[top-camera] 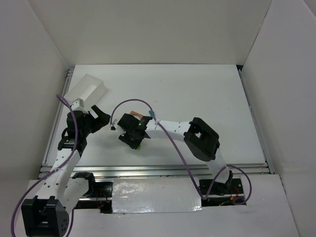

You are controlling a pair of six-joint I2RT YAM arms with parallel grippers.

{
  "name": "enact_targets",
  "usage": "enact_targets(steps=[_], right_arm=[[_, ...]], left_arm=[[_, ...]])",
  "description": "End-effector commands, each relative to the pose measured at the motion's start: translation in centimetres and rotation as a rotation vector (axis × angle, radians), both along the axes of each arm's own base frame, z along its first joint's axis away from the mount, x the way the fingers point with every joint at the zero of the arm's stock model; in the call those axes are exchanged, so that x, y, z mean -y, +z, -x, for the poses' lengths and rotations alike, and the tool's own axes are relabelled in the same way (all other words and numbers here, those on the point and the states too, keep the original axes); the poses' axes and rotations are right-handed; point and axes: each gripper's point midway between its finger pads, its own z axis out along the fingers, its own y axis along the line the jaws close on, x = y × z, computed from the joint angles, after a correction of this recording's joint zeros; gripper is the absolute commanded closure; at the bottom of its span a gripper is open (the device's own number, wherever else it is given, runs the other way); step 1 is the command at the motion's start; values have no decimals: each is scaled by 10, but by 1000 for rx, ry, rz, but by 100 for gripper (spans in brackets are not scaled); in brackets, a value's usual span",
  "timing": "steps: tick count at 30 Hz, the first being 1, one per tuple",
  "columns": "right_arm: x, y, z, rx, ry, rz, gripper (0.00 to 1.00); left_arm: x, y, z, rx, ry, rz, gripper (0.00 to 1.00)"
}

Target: Build the wood block tower

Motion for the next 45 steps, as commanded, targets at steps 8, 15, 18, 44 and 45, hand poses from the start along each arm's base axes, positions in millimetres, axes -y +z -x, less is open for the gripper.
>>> enact_targets(steps=[8, 15, 18, 44, 45], right_arm=[[87, 145, -82, 313, 14, -145, 98], [164, 154, -95, 381, -43, -32, 99], [177, 151, -96, 354, -71, -71, 100], [164, 73, -64, 239, 263, -52, 100], [162, 75, -68, 248, 262, -50, 100]], left_arm=[[2, 17, 1, 124, -55, -65, 1], [57, 29, 5, 261, -422, -30, 1], [82, 21, 6, 278, -570, -12, 1], [170, -32, 14, 183, -947, -124, 1], [171, -32, 14, 183, -949, -127, 1]])
